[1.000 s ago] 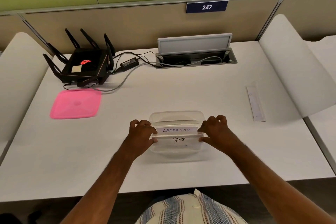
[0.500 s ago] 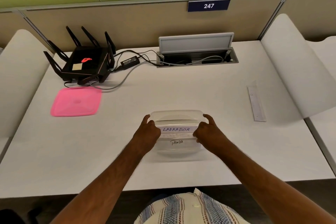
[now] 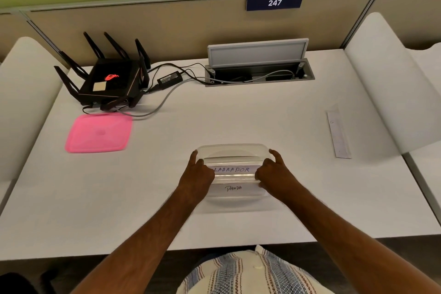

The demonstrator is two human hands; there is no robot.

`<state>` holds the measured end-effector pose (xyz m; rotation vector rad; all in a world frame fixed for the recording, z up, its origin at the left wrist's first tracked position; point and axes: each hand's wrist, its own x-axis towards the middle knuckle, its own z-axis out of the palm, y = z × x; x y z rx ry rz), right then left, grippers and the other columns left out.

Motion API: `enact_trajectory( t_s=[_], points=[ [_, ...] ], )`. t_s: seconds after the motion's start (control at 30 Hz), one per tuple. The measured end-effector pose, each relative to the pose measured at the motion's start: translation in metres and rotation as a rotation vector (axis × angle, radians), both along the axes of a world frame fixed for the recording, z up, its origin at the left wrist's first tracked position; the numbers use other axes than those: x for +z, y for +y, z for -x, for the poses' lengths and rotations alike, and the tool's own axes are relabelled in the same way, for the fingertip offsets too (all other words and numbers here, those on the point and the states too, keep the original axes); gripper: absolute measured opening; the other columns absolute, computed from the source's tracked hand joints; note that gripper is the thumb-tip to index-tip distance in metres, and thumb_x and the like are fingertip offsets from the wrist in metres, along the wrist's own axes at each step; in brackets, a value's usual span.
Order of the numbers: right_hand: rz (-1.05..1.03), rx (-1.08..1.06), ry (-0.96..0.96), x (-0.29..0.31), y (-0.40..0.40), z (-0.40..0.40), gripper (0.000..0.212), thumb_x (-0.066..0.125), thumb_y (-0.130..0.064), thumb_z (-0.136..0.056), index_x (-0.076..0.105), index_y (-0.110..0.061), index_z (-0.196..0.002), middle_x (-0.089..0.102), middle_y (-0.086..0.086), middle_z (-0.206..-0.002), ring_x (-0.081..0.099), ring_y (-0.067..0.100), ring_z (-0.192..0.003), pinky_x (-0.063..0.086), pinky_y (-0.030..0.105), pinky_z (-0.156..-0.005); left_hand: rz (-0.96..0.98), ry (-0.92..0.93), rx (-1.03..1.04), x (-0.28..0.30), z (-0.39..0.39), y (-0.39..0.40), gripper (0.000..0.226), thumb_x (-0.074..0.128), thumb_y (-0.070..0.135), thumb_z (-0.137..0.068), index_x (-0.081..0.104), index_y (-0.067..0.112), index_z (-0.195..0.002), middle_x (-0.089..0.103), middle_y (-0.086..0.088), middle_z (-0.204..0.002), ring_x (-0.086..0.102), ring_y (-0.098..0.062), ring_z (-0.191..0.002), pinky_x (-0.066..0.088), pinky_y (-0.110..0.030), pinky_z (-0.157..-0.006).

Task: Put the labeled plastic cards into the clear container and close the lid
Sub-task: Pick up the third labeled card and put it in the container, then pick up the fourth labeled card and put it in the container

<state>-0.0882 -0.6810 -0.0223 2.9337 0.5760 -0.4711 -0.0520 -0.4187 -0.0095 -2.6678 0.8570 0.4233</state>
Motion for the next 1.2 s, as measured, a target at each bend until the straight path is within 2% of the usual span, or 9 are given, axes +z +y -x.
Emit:
enact_trajectory(
  t_s=[0.13,0.27,0.33,0.4,0.5,0.6,0.77,0.93,1.2],
  points=[
    [-0.030,-0.028,0.001,0.002,0.000,0.003,0.027,0.067,-0.027,-0.093,0.070,-0.020,-0.119,0.074,0.001,-0.107,0.060,0.023,-0.117,-0.001,0.053,-0.124,-0.009,0.037,0.029,0.002,-0.001,-0.004,0.032,0.059,0.004,-0.089,0.071,0.013,-0.117,0.074,-0.006,-0.103,0.059,-0.029,-0.116,-0.002,-0.056,-0.127],
    [-0.121,-0.031,-0.041,0.007,0.001,0.005,0.031,0.063,-0.033,-0.096,0.068,-0.020,-0.124,0.073,-0.001,-0.114,0.058,0.021,-0.121,0.000,0.052,-0.124,0.038,0.048,0.059,0.007,-0.004,-0.014,0.025,0.065,0.016,-0.092,0.070,0.018,-0.117,0.071,-0.002,-0.106,0.058,-0.026,-0.116,0.007,-0.052,-0.126],
    [-0.244,-0.063,-0.110,0.011,0.000,0.004,0.029,0.064,-0.035,-0.095,0.071,-0.021,-0.120,0.074,-0.002,-0.113,0.062,0.020,-0.117,0.007,0.051,-0.122,0.105,0.045,0.076,0.011,-0.007,-0.022,0.022,0.065,0.022,-0.095,0.070,0.021,-0.117,0.069,0.000,-0.110,0.057,-0.025,-0.117,0.011,-0.049,-0.124],
    [-0.386,-0.130,-0.225,0.015,-0.003,0.002,0.026,0.066,-0.036,-0.094,0.072,-0.024,-0.116,0.072,-0.007,-0.113,0.066,0.017,-0.108,0.018,0.048,-0.118,0.212,0.017,0.093,0.016,-0.011,-0.034,0.023,0.062,0.031,-0.097,0.070,0.023,-0.118,0.066,0.002,-0.115,0.057,-0.024,-0.116,0.020,-0.047,-0.118],
    [-0.533,-0.251,-0.339,0.019,-0.012,-0.001,0.027,0.063,-0.039,-0.095,0.066,-0.030,-0.120,0.064,-0.014,-0.118,0.064,0.009,-0.104,0.027,0.040,-0.104,0.405,-0.104,0.124,0.027,-0.016,-0.053,0.025,0.069,0.036,-0.091,0.072,0.023,-0.112,0.062,0.003,-0.112,0.061,-0.023,-0.102,0.040,-0.043,-0.097],
    [-0.636,-0.359,-0.358,0.018,-0.026,-0.005,0.030,0.061,-0.039,-0.097,0.062,-0.028,-0.124,0.060,-0.015,-0.121,0.061,0.009,-0.107,0.030,0.039,-0.098,0.520,-0.162,0.164,0.031,-0.024,-0.074,0.032,0.073,0.035,-0.088,0.069,0.022,-0.117,0.061,0.002,-0.117,0.061,-0.024,-0.100,0.043,-0.042,-0.089],
    [-0.682,-0.521,-0.324,0.011,-0.056,-0.011,0.040,0.062,-0.042,-0.096,0.054,-0.024,-0.131,0.058,-0.011,-0.124,0.058,0.013,-0.112,0.031,0.036,-0.095,0.573,-0.099,0.187,0.027,-0.041,-0.108,0.047,0.069,0.037,-0.091,0.060,0.022,-0.135,0.055,0.003,-0.136,0.057,-0.024,-0.118,0.041,-0.042,-0.100],
    [-0.599,-0.652,-0.327,0.001,-0.098,-0.014,0.048,0.065,-0.042,-0.094,0.050,-0.021,-0.134,0.053,-0.006,-0.132,0.053,0.019,-0.118,0.028,0.034,-0.089,0.598,0.004,0.198,0.014,-0.054,-0.148,0.057,0.064,0.039,-0.095,0.049,0.023,-0.148,0.045,0.002,-0.153,0.047,-0.024,-0.135,0.034,-0.043,-0.112],
    [-0.467,-0.876,-0.312,-0.010,-0.171,-0.017,0.056,0.068,-0.039,-0.092,0.050,-0.011,-0.138,0.051,0.004,-0.136,0.049,0.028,-0.125,0.038,0.046,-0.093,0.531,0.095,0.068,-0.005,-0.061,-0.219,0.070,0.055,0.043,-0.099,0.029,0.023,-0.161,0.027,0.001,-0.169,0.031,-0.021,-0.151,0.024,-0.040,-0.121]
  ],
)
